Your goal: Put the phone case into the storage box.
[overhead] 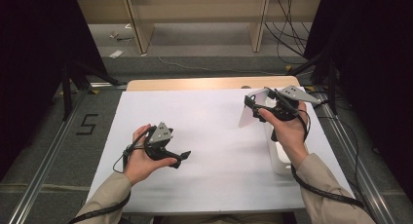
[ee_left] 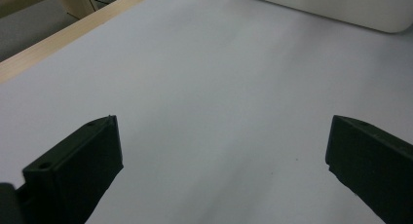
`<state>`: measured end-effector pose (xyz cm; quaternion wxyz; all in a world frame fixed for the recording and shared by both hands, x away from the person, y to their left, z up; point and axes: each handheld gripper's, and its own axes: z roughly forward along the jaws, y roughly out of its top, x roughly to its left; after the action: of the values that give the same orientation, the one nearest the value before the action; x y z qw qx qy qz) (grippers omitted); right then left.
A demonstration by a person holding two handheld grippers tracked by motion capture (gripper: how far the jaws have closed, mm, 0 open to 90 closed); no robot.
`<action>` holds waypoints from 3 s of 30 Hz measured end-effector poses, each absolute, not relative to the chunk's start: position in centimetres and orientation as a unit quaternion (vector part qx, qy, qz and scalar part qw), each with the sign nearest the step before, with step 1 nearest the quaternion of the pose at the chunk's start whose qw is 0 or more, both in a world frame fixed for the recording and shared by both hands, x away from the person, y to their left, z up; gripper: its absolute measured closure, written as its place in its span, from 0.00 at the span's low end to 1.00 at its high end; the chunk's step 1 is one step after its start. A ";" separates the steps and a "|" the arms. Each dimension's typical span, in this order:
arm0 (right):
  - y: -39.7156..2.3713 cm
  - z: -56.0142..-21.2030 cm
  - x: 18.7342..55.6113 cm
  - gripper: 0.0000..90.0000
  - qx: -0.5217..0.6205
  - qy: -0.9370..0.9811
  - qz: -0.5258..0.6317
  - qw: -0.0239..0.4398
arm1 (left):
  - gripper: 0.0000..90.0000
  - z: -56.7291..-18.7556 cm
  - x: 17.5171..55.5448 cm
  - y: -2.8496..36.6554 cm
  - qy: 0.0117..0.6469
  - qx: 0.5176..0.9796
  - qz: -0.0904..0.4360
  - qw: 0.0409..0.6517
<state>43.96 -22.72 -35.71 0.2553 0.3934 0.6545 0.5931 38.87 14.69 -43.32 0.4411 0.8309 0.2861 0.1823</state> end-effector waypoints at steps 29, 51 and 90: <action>-26.0 -34.9 44.7 0.20 0.423 0.630 0.582 0.294 | 0.00 -43.6 38.8 15.3 0.294 0.828 0.183 0.441; -28.2 -34.9 45.3 0.20 0.446 0.614 0.572 0.311 | 0.00 -43.7 38.8 15.3 0.296 0.826 0.183 0.444; -30.3 -35.1 45.8 0.20 0.474 0.597 0.557 0.330 | 0.00 -43.7 38.8 15.3 0.296 0.826 0.182 0.443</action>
<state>45.79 -30.32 -35.14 0.3296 0.4737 0.5973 0.5570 38.77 15.25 -43.69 0.4435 0.8264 0.2955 0.1818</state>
